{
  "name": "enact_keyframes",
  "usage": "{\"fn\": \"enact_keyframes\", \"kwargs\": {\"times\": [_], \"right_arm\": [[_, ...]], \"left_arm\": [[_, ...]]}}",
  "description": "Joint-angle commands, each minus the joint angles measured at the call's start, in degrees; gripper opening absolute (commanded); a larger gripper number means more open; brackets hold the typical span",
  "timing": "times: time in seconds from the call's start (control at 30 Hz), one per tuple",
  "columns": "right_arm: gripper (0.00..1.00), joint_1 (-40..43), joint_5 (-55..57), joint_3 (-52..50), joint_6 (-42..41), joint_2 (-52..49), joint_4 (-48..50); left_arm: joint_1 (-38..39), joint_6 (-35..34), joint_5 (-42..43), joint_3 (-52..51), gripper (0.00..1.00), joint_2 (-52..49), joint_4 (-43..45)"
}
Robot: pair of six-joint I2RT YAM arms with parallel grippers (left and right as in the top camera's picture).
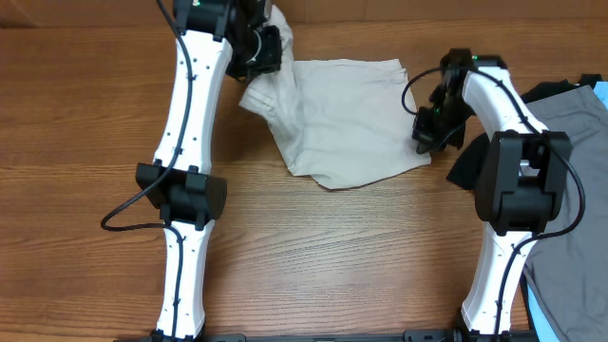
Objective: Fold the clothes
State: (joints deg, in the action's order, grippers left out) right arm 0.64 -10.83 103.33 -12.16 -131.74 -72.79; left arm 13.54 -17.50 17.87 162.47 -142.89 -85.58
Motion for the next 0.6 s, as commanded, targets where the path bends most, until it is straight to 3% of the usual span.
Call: {"fn": "enact_keyframes", "kwargs": {"times": [0.0,0.2,0.4,0.57], "right_arm": [[0.04,-0.42,-1.33,-3.89,0.22,-0.04,3.06],[0.04,-0.42,-1.31,-7.17,0.22,-0.04,5.38],[0.04,-0.42,-1.31,-7.48,0.24,-0.04,5.42],[0.04,-0.42,-1.33,-7.48,0.22,-0.04,5.46]], "left_arm": [[3.15,-1.9,4.42,1.64,0.04,2.91,2.75],[7.91,-3.76,4.44,1.62,0.04,2.89,7.02],[13.81,-3.69,-4.22,0.44,0.11,2.34,7.8],[17.42,-3.74,-6.27,-0.85,0.12,1.2,8.98]]}}
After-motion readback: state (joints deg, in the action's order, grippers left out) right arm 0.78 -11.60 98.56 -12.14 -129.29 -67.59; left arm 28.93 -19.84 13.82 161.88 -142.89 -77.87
